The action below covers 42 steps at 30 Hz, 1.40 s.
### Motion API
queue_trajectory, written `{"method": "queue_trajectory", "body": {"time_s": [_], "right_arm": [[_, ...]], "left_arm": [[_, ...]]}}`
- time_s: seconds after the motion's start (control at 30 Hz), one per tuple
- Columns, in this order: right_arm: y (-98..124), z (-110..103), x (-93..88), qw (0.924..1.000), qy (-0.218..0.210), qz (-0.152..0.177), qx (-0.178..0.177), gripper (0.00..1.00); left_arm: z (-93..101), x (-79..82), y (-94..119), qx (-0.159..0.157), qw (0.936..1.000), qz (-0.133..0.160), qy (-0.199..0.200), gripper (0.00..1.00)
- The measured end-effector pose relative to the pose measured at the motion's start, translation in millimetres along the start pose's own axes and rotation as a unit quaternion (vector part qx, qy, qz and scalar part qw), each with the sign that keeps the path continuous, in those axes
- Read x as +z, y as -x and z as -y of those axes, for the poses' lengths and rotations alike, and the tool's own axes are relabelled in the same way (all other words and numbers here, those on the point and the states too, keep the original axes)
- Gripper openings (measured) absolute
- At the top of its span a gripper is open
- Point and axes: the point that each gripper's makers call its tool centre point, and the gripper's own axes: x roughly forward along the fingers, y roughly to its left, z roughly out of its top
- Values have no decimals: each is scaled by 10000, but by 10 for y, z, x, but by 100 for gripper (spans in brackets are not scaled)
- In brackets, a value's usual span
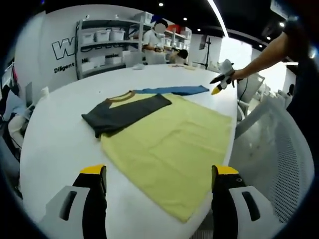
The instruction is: Fold the garment on the visible template until the final outline fits inside the template.
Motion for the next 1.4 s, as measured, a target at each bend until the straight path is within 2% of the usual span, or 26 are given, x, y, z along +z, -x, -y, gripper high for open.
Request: {"method": "queue_trajectory", "body": {"time_s": [0.13, 0.23, 0.33, 0.5, 0.6, 0.73, 0.83, 0.93, 1.17, 1.23, 1.3, 1.4], "right_arm": [[-13, -9, -19, 10000, -4, -70, 29, 88], [-31, -7, -13, 9999, 3, -74, 75, 80], [-41, 9, 85, 9996, -224, 151, 119, 74], [-44, 49, 108, 9990, -377, 210, 78, 69], [-32, 82, 91, 9977, -635, 231, 4, 65], [-17, 166, 99, 9948, -933, 390, -125, 55], [-29, 225, 74, 9901, -1322, 426, -210, 56], [-37, 333, -15, 9924, -1133, 190, -441, 55], [-88, 419, -30, 9885, -1434, 164, -441, 50], [-125, 436, -61, 9881, -1465, 40, -477, 46], [-156, 442, -52, 9873, -1510, 71, -485, 43], [-216, 437, -68, 9844, -1699, 76, -449, 44]], "left_arm": [[13, 17, 21, 10, 9999, 31, 97, 84], [22, 21, 36, 24, 9999, 20, 115, 84], [35, 37, 61, 28, 9999, 21, 124, 83], [47, 44, 98, -21, 10000, -26, 60, 82], [20, 63, 120, -22, 9999, -38, 101, 82], [-5, 83, 138, 31, 9999, -48, 112, 82], [3, 94, 146, 44, 9999, -41, 138, 82], [19, 83, 153, 34, 9999, -102, 123, 81], [38, 103, 158, 27, 9998, -178, 33, 81], [42, 113, 158, 24, 9998, -178, 22, 81], [43, 109, 156, 32, 9998, -215, -7, 81], [58, 98, 153, 28, 9997, -251, 15, 81]]}}
